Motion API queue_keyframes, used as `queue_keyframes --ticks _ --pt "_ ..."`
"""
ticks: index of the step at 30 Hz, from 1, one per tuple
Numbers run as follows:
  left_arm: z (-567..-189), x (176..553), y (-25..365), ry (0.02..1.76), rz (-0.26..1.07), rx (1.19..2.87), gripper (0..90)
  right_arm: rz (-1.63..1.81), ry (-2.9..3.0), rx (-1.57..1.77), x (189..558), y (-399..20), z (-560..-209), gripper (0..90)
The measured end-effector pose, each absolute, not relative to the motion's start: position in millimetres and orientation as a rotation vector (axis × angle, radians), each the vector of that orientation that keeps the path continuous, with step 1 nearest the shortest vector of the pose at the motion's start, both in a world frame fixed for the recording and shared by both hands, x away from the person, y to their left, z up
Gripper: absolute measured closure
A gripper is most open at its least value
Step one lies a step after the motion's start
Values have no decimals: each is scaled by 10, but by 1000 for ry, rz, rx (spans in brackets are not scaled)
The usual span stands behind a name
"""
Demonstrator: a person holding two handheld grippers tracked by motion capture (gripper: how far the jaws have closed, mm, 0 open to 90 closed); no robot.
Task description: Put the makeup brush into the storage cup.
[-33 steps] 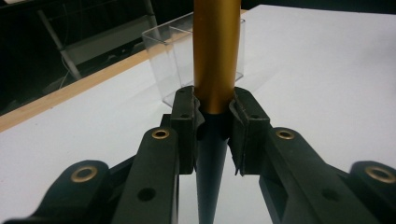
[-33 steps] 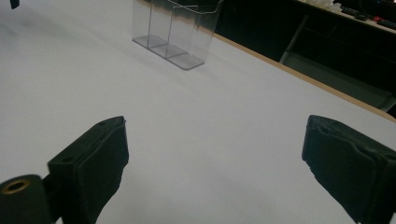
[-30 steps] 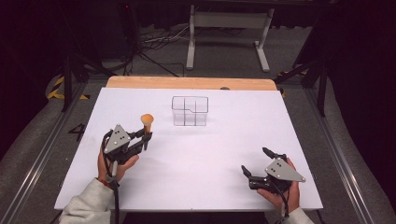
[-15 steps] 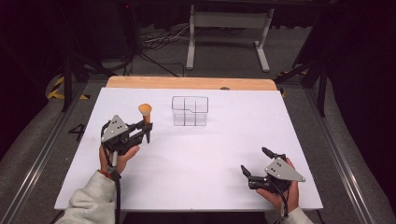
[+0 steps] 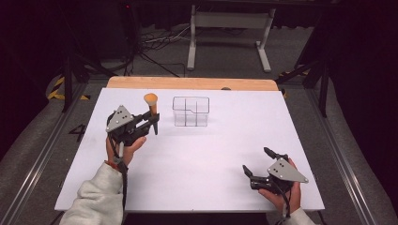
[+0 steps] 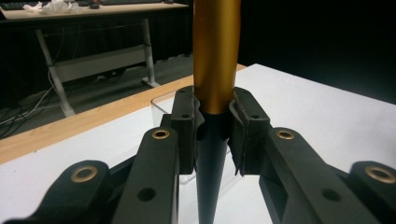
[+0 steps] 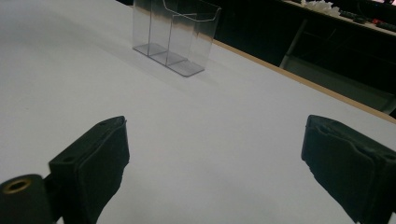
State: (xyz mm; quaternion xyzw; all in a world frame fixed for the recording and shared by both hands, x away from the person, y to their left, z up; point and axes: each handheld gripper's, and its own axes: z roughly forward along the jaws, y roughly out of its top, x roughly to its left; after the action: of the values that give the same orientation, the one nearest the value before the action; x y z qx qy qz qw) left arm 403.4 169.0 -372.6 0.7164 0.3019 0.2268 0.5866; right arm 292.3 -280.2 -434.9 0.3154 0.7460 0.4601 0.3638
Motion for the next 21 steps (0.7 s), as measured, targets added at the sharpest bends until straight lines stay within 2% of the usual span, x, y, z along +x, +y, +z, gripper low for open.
queue_keyframes --ticks 21 --pt "-3457 4332 1373 661 525 1639 741 1194 1904 805 2919 -2823 -4332 85"
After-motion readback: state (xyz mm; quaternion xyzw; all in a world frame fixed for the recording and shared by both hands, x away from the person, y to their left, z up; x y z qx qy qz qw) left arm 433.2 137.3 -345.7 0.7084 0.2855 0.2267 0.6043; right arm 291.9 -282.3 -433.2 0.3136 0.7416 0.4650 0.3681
